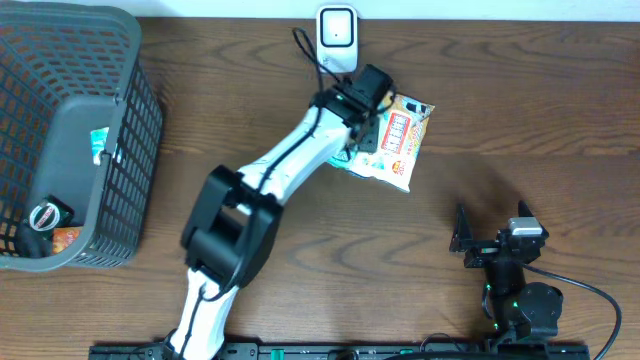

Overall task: Scan the item barcode
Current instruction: 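Drop the green pack beside the yellow pack and withdraw left gripper, then grasp the small green box in the basket with the left gripper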

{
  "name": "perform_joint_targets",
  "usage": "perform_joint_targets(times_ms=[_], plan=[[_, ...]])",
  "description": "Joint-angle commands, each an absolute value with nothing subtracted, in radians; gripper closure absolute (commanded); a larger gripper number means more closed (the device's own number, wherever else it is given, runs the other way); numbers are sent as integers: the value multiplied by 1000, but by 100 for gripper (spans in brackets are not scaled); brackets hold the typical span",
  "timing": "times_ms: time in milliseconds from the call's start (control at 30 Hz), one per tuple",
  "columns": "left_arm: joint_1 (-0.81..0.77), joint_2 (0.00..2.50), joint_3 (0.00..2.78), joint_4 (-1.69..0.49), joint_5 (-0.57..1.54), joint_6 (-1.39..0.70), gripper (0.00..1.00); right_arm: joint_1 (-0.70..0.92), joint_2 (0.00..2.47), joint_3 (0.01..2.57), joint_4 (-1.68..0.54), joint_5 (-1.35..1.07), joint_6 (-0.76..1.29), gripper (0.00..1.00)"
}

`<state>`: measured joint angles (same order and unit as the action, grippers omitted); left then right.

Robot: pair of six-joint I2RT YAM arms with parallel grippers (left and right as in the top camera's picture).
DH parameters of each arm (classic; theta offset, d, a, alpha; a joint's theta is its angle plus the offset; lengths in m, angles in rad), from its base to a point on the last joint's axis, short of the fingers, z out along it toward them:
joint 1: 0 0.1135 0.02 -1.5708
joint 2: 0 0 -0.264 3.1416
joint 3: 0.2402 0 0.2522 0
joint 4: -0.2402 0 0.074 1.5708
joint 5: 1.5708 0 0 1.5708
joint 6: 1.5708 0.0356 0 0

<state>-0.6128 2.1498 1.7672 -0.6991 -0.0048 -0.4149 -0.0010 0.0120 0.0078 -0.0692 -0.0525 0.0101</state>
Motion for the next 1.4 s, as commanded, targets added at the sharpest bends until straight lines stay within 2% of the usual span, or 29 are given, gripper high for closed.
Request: perform_joint_targets(times_ms=[0, 100, 233, 367, 600, 700, 900, 1000, 1200, 1367], plan=[[-553, 1916, 1774, -694, -52, -393, 33, -7, 7, 6, -72, -52, 2, 1], [-470, 1732, 1774, -695, -143, -390, 20, -7, 7, 6, -72, -52, 2, 1], [-300, 1527, 1774, -706, -201, -323, 19, -7, 7, 6, -72, -52, 2, 1], [-32, 1390, 1773, -744, -204, -303, 19, -7, 7, 6, -72, -52, 2, 1], [391, 1399, 1769, -793, -192, -311, 19, -7, 7, 6, -72, -52, 2, 1], [493, 1460, 1769, -811, -179, -311, 19, -7, 7, 6, -72, -52, 2, 1], [580, 1627, 1769, -862, -105, -290, 19, -7, 7, 6, -72, -52, 2, 1], [579, 1712, 1769, -884, -91, -274, 19, -7, 7, 6, -72, -52, 2, 1], [577, 1861, 1768, -929, 168, -111, 19, -7, 7, 6, -72, -52, 2, 1], [565, 1965, 1759, -938, 210, -77, 19, -7, 7, 6, -72, -52, 2, 1]])
